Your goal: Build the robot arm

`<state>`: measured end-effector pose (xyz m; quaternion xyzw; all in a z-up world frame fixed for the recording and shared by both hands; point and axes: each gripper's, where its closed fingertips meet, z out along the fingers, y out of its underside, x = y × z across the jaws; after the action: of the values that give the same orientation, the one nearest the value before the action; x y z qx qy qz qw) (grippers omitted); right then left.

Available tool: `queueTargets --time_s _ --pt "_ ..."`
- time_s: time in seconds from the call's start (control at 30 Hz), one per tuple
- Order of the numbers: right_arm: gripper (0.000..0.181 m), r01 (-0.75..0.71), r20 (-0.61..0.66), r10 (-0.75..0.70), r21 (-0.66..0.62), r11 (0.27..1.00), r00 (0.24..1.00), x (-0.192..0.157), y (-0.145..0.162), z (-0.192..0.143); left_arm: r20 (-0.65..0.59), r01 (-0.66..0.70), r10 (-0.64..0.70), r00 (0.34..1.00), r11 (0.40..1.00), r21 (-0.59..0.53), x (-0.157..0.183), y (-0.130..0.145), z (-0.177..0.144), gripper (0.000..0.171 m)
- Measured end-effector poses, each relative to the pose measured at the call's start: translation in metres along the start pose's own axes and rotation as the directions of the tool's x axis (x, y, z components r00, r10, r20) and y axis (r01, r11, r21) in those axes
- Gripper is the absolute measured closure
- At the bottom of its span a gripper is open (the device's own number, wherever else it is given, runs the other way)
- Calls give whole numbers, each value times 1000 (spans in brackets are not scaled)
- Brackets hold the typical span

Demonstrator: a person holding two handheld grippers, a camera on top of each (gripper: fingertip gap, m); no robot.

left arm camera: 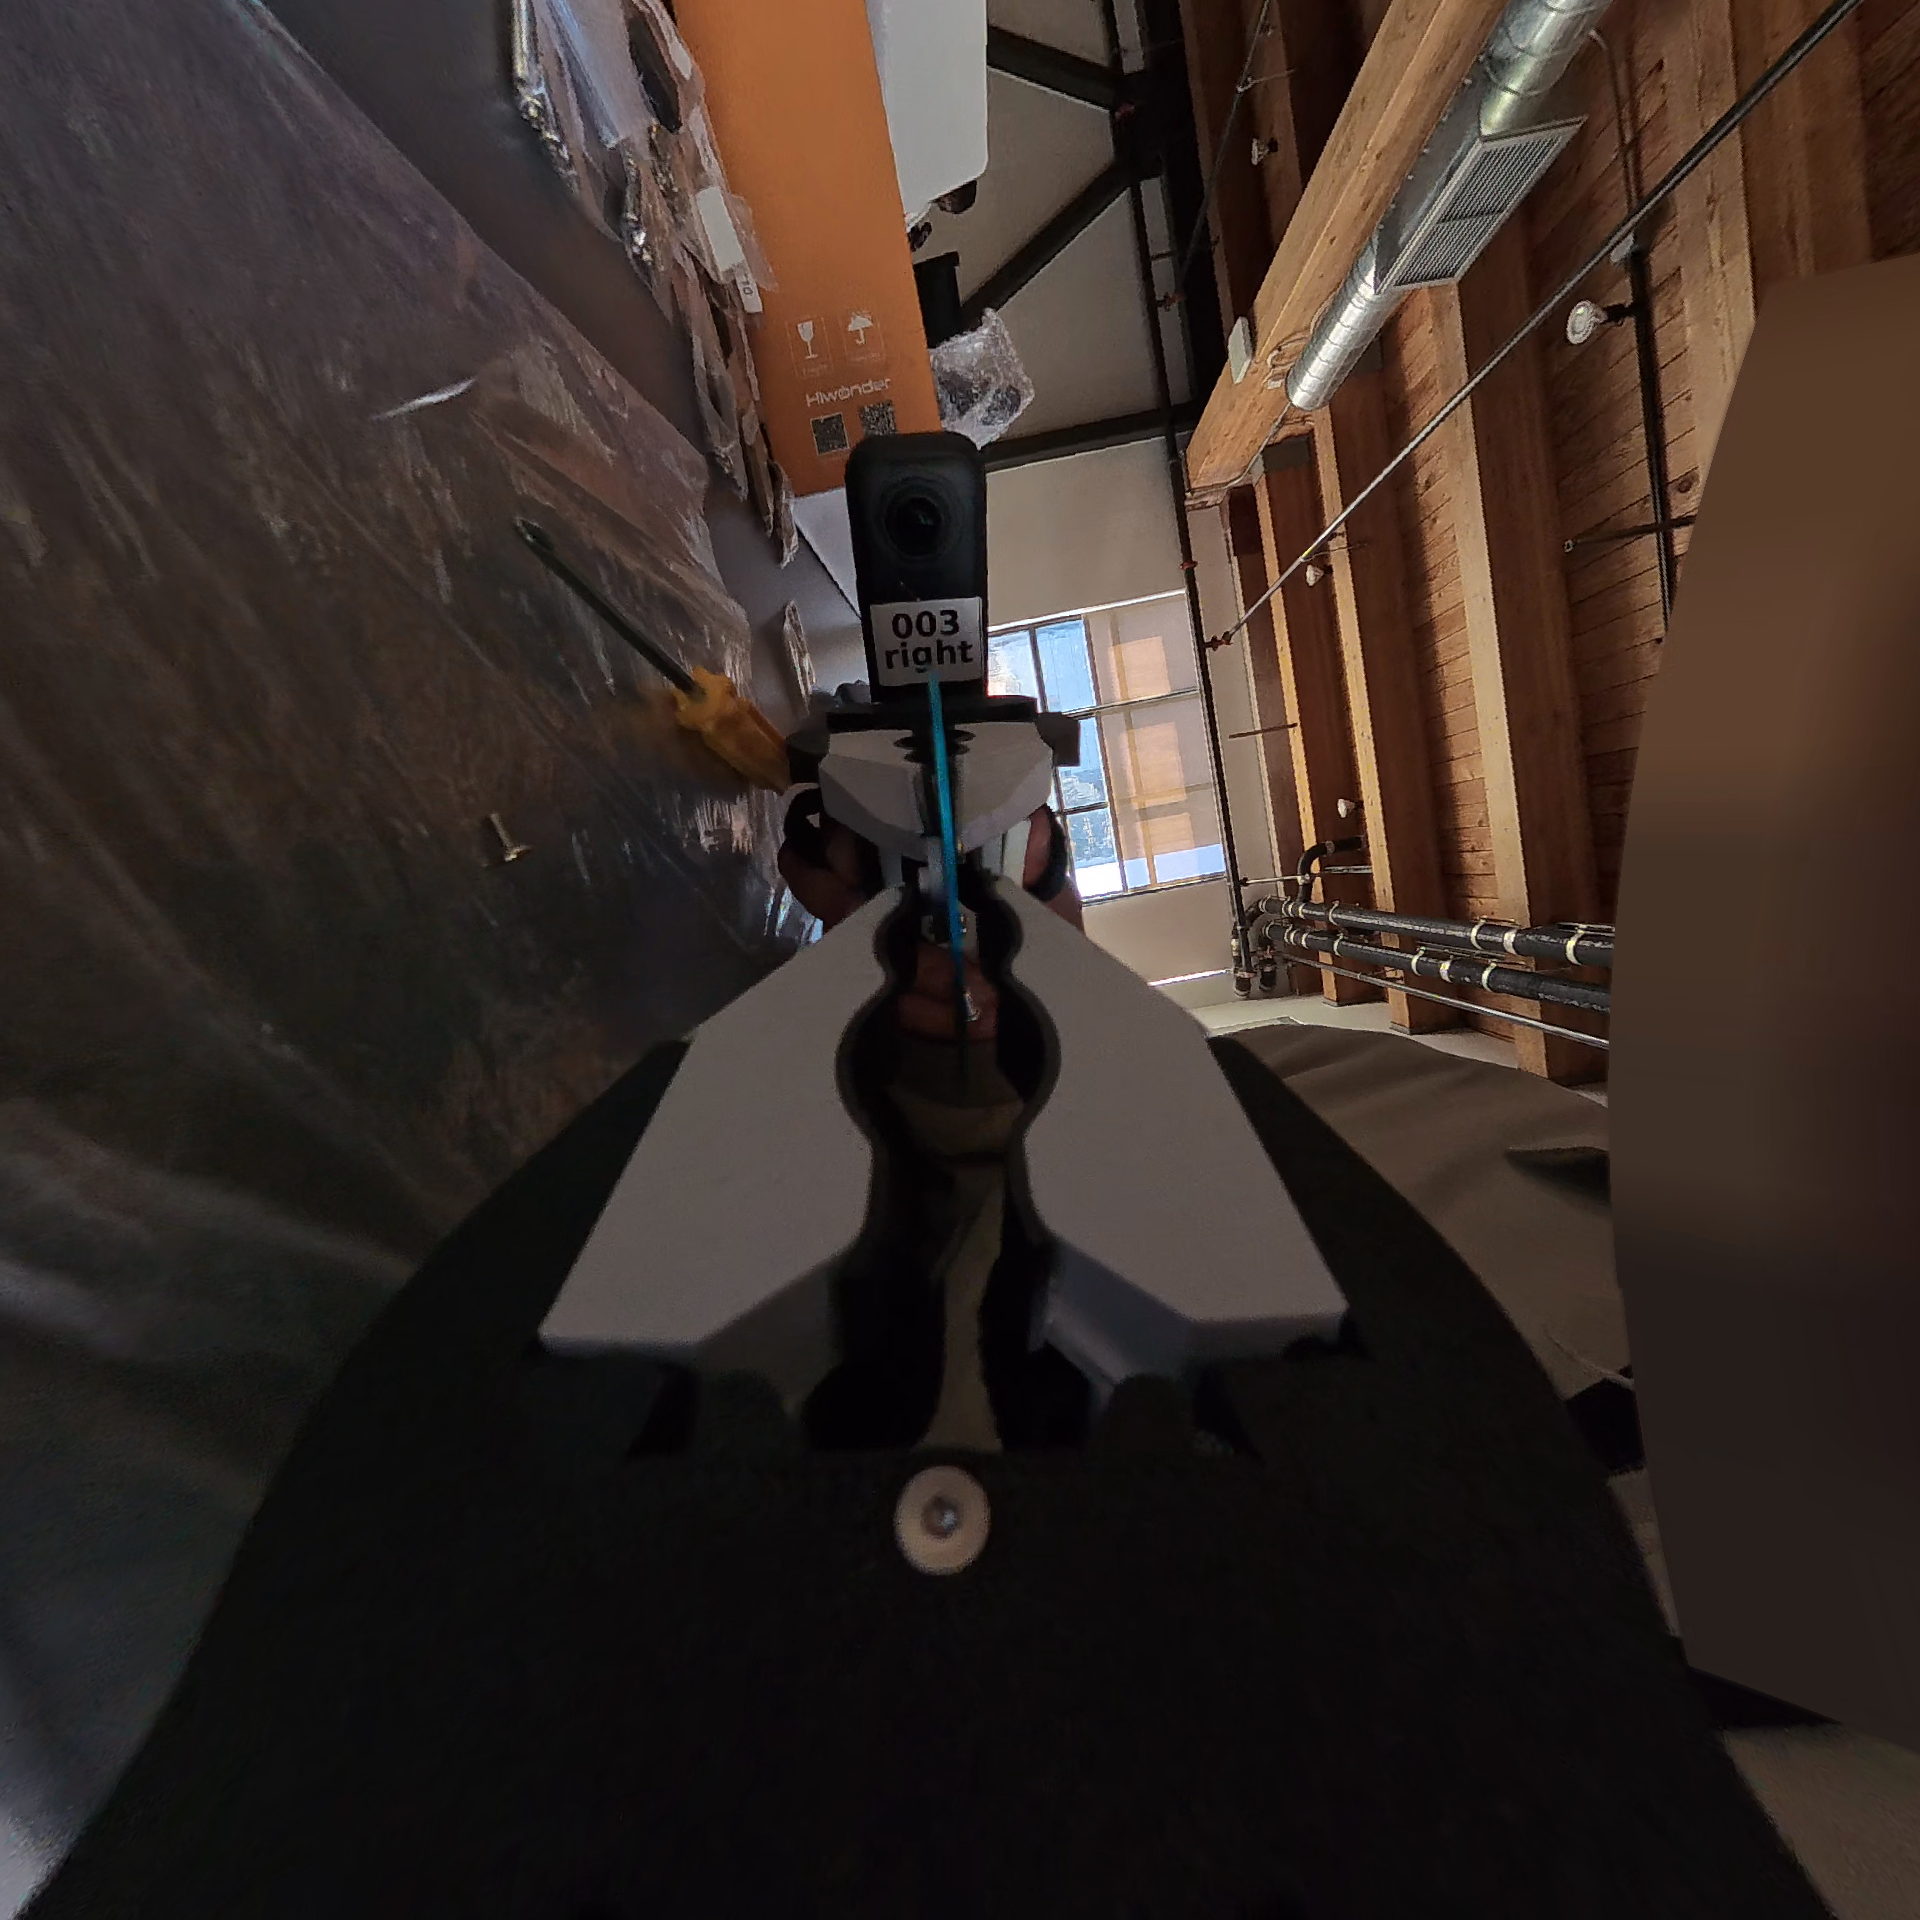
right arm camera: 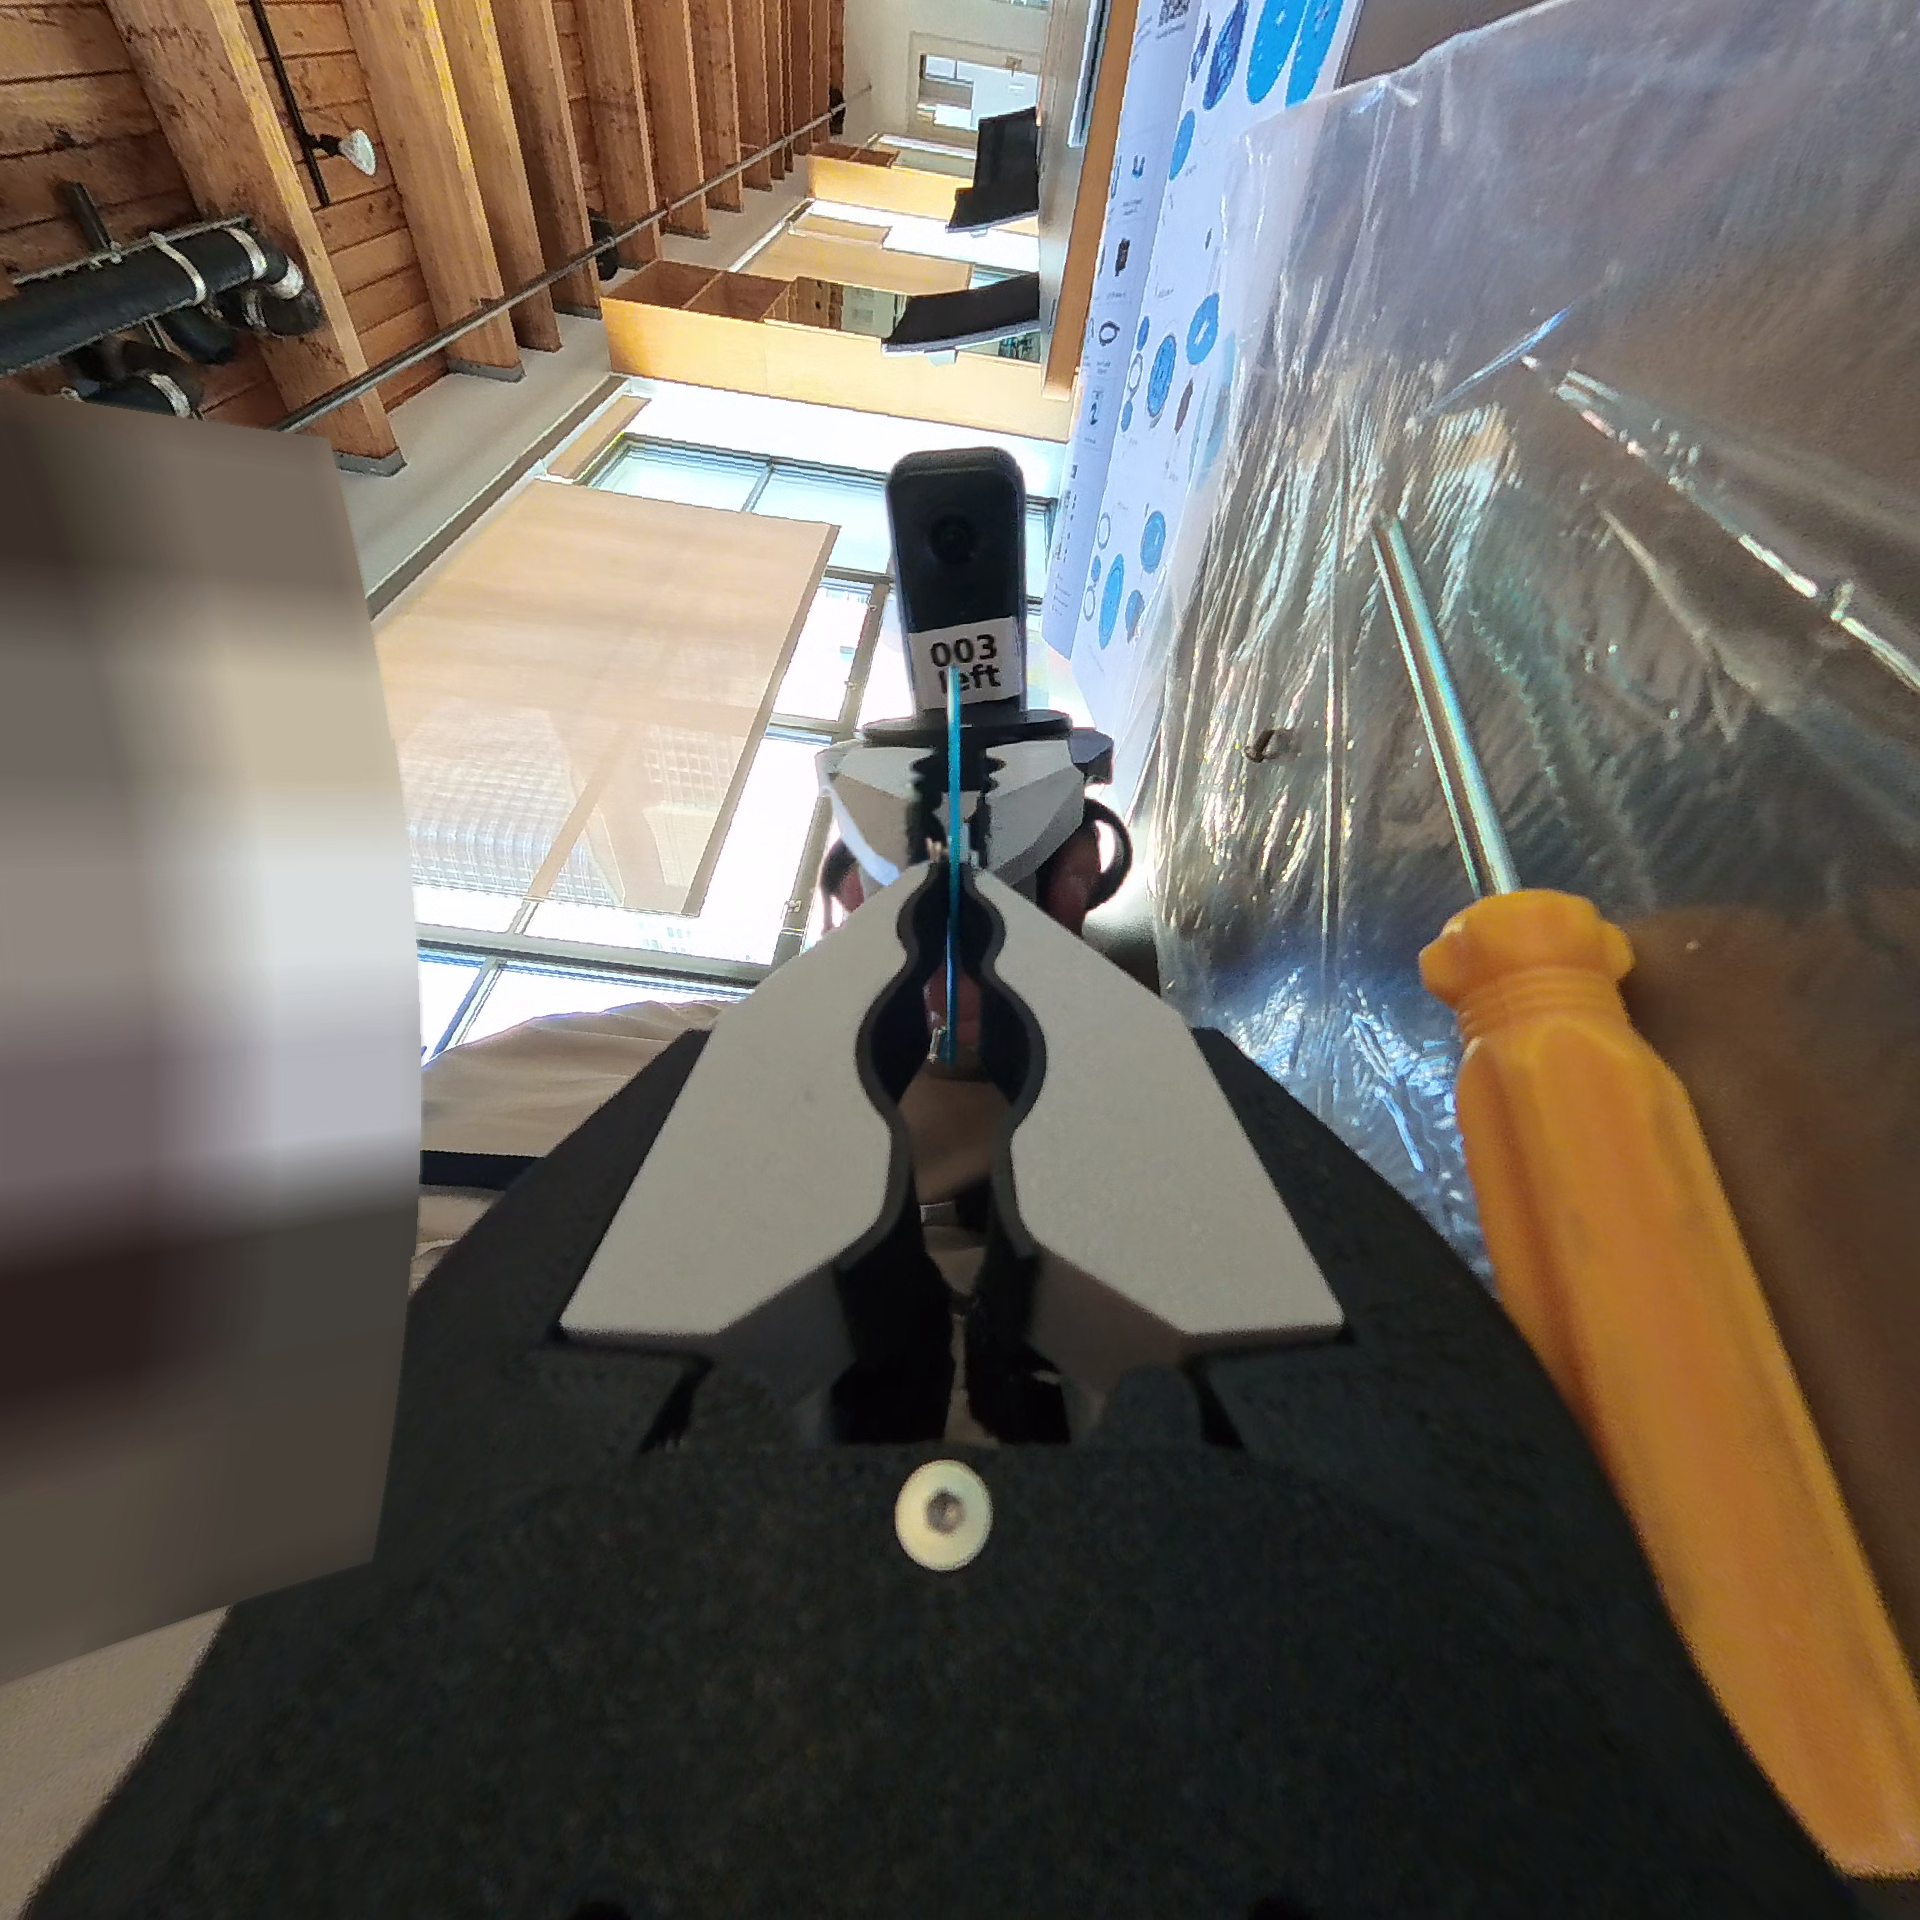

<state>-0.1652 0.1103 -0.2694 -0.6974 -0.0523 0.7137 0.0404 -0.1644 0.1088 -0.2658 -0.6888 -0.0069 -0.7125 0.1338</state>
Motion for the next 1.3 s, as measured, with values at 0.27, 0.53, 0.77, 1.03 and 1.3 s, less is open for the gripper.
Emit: queueTargets --time_s 0.27,0.53,0.77,1.03,1.3 --pt "181 -1 -4 1 -5 1000 1000 1 1 0 16 3 -3 1000 1000 1 -4 1 -1 166" --pt "181 95 -72 -95 -8 995 993 2 0 0 29 2 -2 1000 1000 17 -6 0 0 167" --pt "171 589 -338 -604 -159 793 722 -3 -9 -26 203 -178 154 967 978 108 -11 -23 -44 166" --pt "152 776 -33 -947 -564 282 320 14 65 13 378 -408 329 866 901 149 -5 -15 -121 166" --pt "165 722 21 -970 -672 164 241 43 81 36 350 -417 326 878 880 227 -4 11 -140 166"
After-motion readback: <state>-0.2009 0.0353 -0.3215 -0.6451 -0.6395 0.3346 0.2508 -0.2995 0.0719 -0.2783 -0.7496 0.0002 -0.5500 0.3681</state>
